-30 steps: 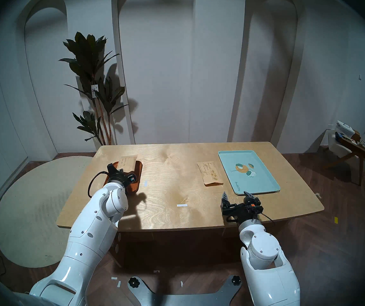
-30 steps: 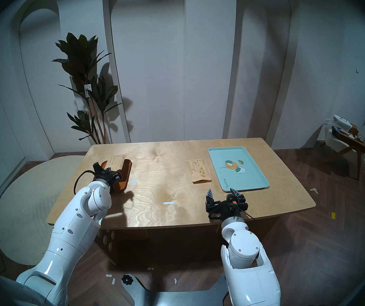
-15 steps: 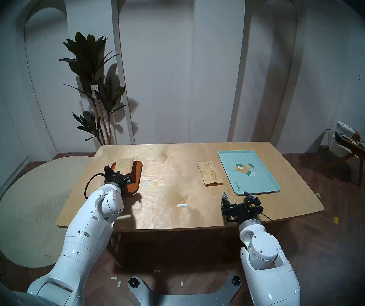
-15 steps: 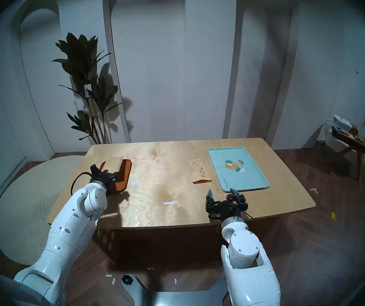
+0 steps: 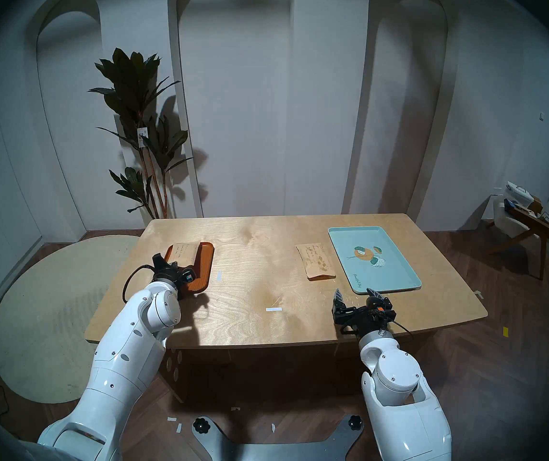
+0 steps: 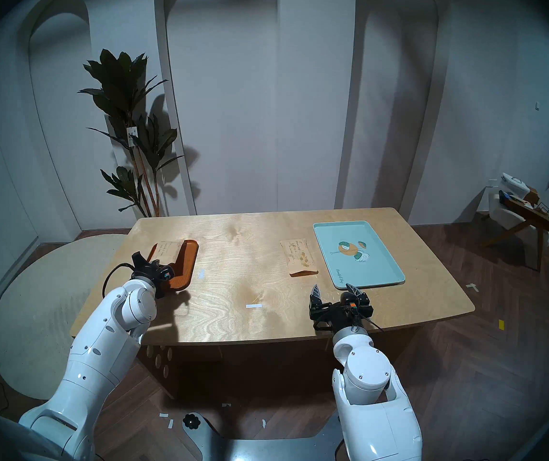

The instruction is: Sort the mail into the trays, one tray per recipient

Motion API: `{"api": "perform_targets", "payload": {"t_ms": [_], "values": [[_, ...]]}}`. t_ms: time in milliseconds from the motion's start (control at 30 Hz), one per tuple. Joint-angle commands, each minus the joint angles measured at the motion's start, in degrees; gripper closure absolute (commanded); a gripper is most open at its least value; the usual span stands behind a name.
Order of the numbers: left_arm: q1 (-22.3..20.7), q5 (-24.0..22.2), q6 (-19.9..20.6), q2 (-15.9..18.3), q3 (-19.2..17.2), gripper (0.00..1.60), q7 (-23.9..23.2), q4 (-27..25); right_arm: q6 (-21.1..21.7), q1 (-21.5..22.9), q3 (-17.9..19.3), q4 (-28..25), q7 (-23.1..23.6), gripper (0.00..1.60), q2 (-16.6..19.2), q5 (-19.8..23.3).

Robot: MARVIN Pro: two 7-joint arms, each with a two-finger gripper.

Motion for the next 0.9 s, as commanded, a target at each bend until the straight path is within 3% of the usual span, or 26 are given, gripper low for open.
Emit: {"api": "perform_targets", "payload": {"t_ms": [0, 167, 200, 233, 267, 433, 867], "values": [[0.4, 0.2, 0.2, 0.4, 0.0, 1.6, -0.3, -2.5, -0.2, 0.2, 0.0, -1.4, 0.0, 0.0, -0.1, 0.1], [0.8, 0.6, 0.6, 0.4, 0.3, 1.6, -0.7, -3.1, -0.2, 0.2, 0.0, -1.4, 0.0, 0.0, -0.1, 0.1], [0.9, 0.7, 0.6, 0.4, 0.3, 0.77, -0.7, -3.2, -0.2, 0.2, 0.0, -1.4, 0.0, 0.0, -0.1, 0.1], [1.0, 0.8, 0.7, 0.4, 0.4, 0.21, -0.8, -3.3, -0.2, 0.2, 0.0, -1.4, 0.0, 0.0, -0.1, 0.1], [1.1, 0.7, 0.6, 0.5, 0.4, 0.0, -1.0, -3.5, -0.2, 0.2, 0.0, -1.4, 0.0, 0.0, -0.1, 0.1], [2.4, 1.2, 1.2, 1.2, 0.6, 0.0, -2.9, -6.3, -0.2, 0.2, 0.0, -1.4, 0.1, 0.0, -0.1, 0.1], [6.6, -0.6, -0.3, 6.2, 0.3, 0.0, -14.8, -17.3, -0.3, 0.3, 0.0, -1.2, 0.0, 0.0, -0.1, 0.1]]}}
